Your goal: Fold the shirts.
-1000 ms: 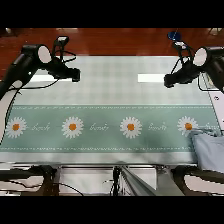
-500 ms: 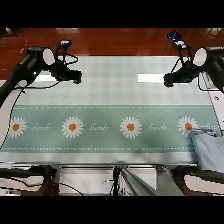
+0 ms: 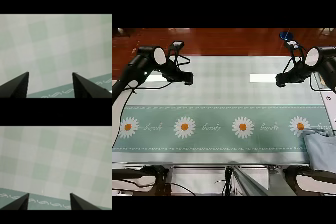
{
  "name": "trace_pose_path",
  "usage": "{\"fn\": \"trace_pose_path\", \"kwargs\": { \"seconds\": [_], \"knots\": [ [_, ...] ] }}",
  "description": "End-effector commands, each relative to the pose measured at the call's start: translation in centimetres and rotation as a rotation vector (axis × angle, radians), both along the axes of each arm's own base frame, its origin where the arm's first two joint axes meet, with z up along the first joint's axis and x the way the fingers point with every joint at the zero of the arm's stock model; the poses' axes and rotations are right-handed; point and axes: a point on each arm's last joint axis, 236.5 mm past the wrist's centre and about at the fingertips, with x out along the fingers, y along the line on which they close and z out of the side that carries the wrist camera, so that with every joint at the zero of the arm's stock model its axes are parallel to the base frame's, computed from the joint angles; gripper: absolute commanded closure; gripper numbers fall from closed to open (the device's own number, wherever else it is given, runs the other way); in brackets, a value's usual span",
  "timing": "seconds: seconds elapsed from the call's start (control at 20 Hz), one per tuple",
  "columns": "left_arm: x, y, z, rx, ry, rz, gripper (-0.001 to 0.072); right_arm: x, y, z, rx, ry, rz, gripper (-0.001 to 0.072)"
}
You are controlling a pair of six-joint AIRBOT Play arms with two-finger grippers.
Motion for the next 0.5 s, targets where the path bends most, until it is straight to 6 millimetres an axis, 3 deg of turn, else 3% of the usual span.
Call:
{"fn": "trace_pose_path", "kwargs": {
  "seconds": [0.0,0.15,0.3,0.45],
  "knots": [
    [1.2,-1.9,3.1,-0.075,-0.115,-0.005,0.0076,0.0,0.0,0.0,0.000,0.000,0.000,0.0128],
    [0.9,-1.9,3.0,-0.072,-0.104,-0.008,0.0076,0.0,0.0,0.0,0.000,0.000,0.000,0.0128],
    [0.9,-1.8,2.6,-0.078,-0.132,0.000,0.0139,0.0,0.0,0.0,0.000,0.000,0.000,0.0128],
    [-0.4,-1.4,1.0,-0.071,-0.106,0.005,0.0138,0.0,0.0,0.0,0.000,0.000,0.000,0.0128]
  ]
}}
